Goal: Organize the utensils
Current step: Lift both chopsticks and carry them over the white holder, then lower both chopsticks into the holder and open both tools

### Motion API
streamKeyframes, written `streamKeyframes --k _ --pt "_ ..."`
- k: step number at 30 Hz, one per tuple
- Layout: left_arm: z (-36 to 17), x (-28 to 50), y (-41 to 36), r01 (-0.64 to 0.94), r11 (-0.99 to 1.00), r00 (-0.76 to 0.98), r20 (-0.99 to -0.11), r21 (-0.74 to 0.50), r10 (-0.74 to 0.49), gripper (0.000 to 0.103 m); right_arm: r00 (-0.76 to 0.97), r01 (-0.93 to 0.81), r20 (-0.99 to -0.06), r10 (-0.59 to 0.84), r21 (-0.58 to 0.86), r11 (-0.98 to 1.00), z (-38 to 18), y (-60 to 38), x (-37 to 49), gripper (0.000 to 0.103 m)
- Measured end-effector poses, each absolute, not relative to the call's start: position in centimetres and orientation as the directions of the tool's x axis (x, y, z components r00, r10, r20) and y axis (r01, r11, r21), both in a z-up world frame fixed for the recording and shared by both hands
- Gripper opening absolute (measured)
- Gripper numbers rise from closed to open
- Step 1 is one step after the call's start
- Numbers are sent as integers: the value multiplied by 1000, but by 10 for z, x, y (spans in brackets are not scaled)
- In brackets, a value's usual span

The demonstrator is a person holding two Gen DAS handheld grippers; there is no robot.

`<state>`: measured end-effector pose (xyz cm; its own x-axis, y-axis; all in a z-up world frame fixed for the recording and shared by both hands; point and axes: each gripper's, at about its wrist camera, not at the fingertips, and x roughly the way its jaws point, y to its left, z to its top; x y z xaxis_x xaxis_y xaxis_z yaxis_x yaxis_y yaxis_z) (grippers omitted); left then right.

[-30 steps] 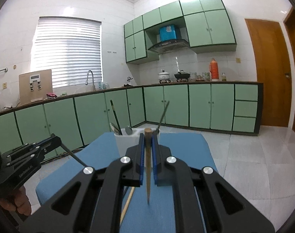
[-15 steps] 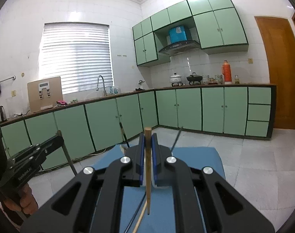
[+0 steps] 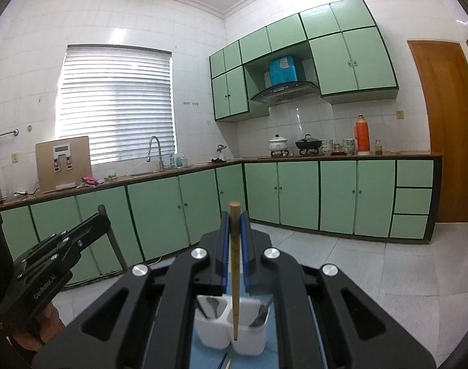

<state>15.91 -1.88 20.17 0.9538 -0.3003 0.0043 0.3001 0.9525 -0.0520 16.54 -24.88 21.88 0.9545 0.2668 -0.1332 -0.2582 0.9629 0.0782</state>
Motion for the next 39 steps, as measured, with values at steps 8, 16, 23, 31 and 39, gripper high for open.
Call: streamKeyframes --k 8,16,23,31,39 --pt "205 222 -32 275 960 961 43 -54 -273 6 960 -230 -148 236 60 971 208 -244 221 6" --pt "166 273 -38 253 965 967 -22 -68 -255 6 952 -218 -200 231 86 972 166 -236 255 6" --pt "133 295 -38 241 967 963 -99 -81 -249 6 938 -206 -260 229 115 972 130 -234 272 6" --pt "109 301 -35 229 970 959 -153 -86 -240 6 929 -212 -281 241 128 969 105 -227 269 6" --pt "96 300 -29 220 971 954 -184 -95 -234 6 919 -208 -313 239 131 969 91 -221 264 6"
